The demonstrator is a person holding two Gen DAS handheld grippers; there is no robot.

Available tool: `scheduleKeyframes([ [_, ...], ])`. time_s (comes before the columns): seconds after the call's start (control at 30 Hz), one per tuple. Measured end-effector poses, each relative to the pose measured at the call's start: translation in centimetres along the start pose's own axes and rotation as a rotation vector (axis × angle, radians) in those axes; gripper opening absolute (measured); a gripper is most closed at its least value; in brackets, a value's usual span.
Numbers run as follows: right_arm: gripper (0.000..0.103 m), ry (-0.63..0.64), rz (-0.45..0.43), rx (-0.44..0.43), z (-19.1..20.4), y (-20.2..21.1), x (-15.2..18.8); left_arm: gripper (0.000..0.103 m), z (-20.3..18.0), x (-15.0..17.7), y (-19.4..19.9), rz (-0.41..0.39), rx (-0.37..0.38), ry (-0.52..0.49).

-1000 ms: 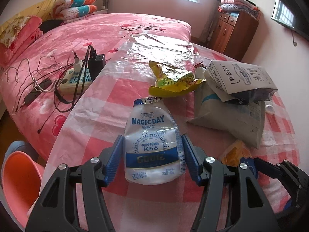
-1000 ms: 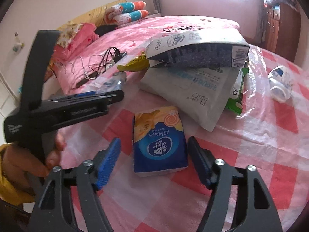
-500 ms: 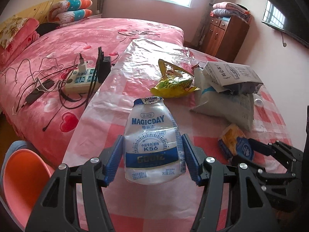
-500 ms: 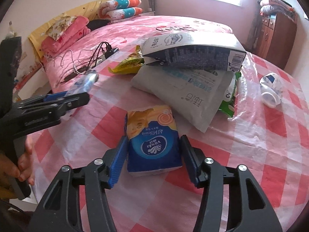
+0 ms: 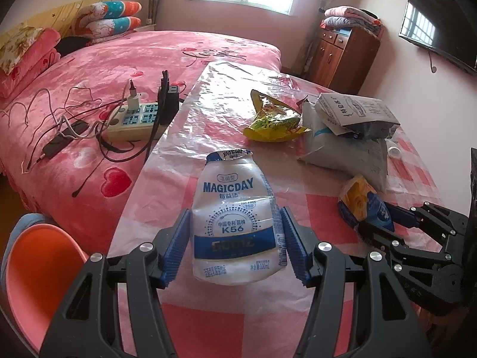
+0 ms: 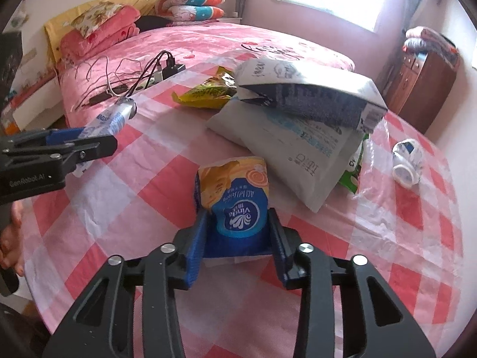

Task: Collect trash
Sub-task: 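Carry the bottle and tissue pack to the orange bucket and release both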

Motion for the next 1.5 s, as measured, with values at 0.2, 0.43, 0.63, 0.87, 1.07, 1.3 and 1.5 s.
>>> scheduleKeyframes([
  [0.2, 0.031, 0.0, -0.002, 0.007, 0.3, 0.1, 0.0, 0.061, 0.9, 0.4, 0.9, -0.005, 0.003, 0.004],
  [0.43, 0.027, 0.015, -0.012, 0.03, 1.1, 1.0, -0.5, 0.061, 2.2, 0.7, 2.2, -0.018, 0.004, 0.015],
  [0.63, 0.027, 0.032, -0.051, 0.041, 2.3, 2.6, -2.1, 0.061, 3.4, 0.7, 3.7, -0.042, 0.004, 0.024],
  [0.87, 0.027, 0.076, -0.094, 0.02, 5.1, 4.1, -4.5, 0.061, 5.9, 0.2, 5.6, -0.08, -0.018, 0.049],
  [1.07, 0.027, 0.144, -0.132, -0.032, 9.2, 5.0, -7.0, 0.061, 9.9, 0.3, 7.0, -0.099, -0.069, 0.099],
  [1.3, 0.027, 0.254, -0.168, -0.105, 15.3, 5.4, -9.8, 0.061, 15.8, 0.9, 8.4, -0.113, -0.154, 0.18],
  [1.5, 0.027, 0.306, -0.203, -0.199, 20.1, 5.5, -11.9, 0.061, 20.6, 1.8, 9.0, -0.111, -0.221, 0.26],
])
Point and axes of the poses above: each gripper's, at about its wrist camera, not at the fingertips, and y roughly against the way its jaws point, z to its left, x to its underside, the point moved 9 cm from there along -y, roughly the way its jaws point, and after that the axes turned 14 degrees about y, right-handed, at the moved point
